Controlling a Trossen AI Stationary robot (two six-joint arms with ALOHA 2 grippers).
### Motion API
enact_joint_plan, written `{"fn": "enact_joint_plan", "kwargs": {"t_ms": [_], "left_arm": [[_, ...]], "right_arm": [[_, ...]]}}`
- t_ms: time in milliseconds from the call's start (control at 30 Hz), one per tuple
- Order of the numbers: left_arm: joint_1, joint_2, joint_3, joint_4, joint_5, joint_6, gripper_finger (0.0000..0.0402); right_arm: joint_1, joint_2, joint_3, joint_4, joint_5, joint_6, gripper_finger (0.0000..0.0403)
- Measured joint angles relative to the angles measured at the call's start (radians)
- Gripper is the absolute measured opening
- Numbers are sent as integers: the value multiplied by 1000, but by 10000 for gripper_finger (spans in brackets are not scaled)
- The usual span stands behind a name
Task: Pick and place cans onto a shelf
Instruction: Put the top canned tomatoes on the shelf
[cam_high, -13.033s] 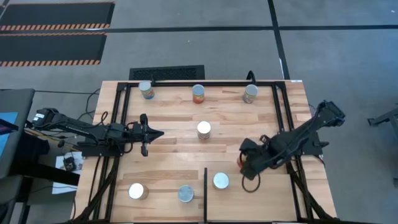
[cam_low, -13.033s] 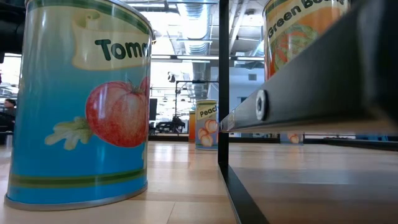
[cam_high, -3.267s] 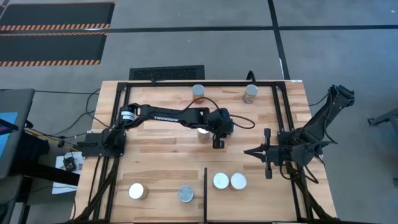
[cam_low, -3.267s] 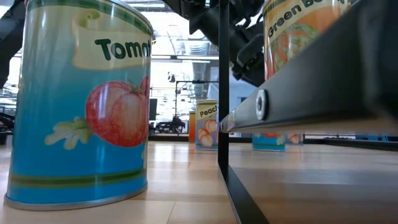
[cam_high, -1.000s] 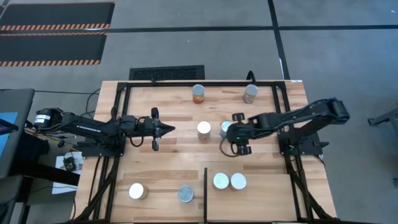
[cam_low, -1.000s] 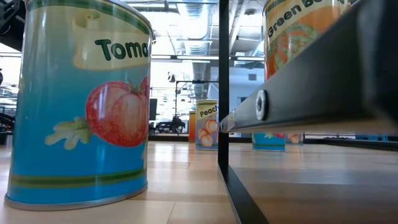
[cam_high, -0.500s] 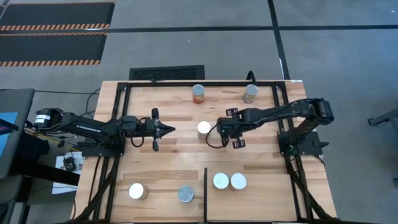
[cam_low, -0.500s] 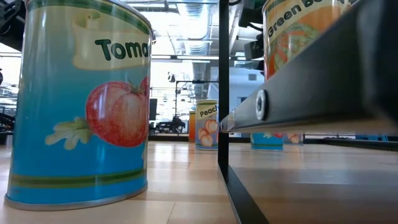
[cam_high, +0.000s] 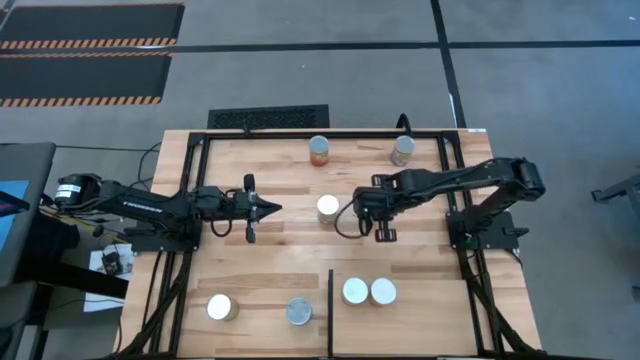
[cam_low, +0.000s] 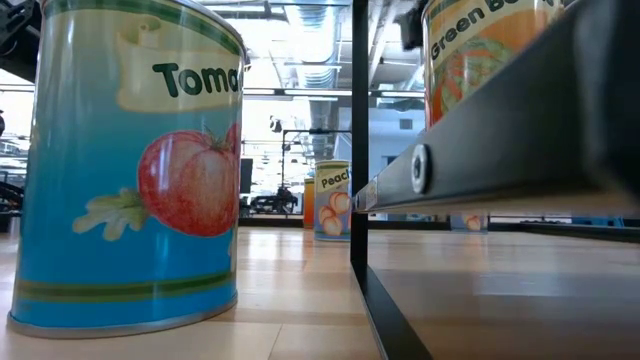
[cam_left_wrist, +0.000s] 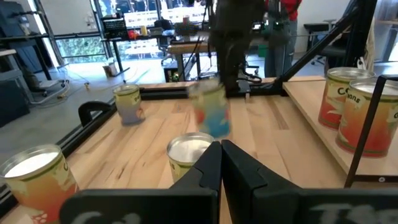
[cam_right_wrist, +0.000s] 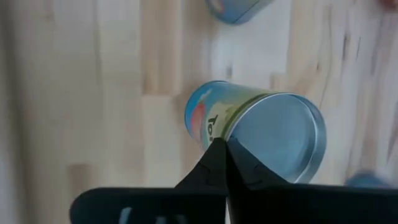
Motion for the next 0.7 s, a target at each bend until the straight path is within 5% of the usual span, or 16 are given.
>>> {"fn": "enact_joint_plan", "kwargs": {"t_ms": [433, 700], "left_arm": [[0, 0, 0, -9, 0, 0, 0], [0, 0, 0, 15, 0, 3, 0]], "right_arm": [[500, -74, 56, -307, -28, 860, 4], [738, -53, 55, -281, -4, 1221, 4]]}}
